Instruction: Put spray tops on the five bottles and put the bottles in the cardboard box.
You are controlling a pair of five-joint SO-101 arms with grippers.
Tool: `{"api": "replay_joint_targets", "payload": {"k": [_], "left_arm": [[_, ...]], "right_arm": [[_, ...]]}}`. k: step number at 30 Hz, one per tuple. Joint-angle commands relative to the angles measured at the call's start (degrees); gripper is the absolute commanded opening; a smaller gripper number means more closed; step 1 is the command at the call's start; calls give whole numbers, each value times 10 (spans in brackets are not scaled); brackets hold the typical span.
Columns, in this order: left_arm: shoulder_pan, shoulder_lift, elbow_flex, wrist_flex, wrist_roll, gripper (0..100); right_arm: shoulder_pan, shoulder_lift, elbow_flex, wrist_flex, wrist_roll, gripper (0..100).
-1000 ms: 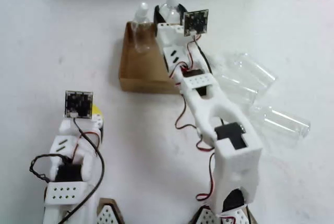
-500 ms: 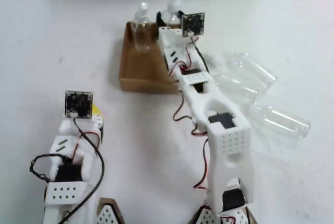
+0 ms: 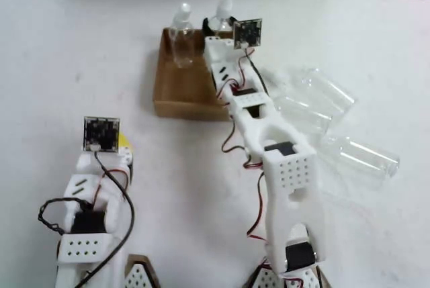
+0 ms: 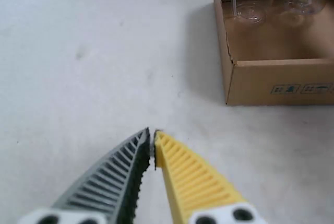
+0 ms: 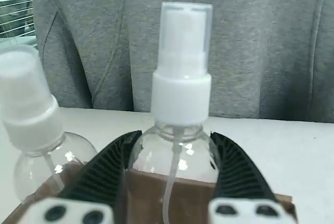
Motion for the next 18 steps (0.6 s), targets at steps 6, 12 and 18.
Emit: {"api": "replay_joint_targets", "payload": {"k": [6,12,18], "left_arm": [[8,-8,-2,-18,-3,39],[8,-8,-2,-17,-3,38],[7,-8,-2,-17,-3,38]], "right_arm": [[2,-10,-30,-14,1,70],[0,12,-33,-18,35,70],[-15,66,-40,-130,105,70]]}}
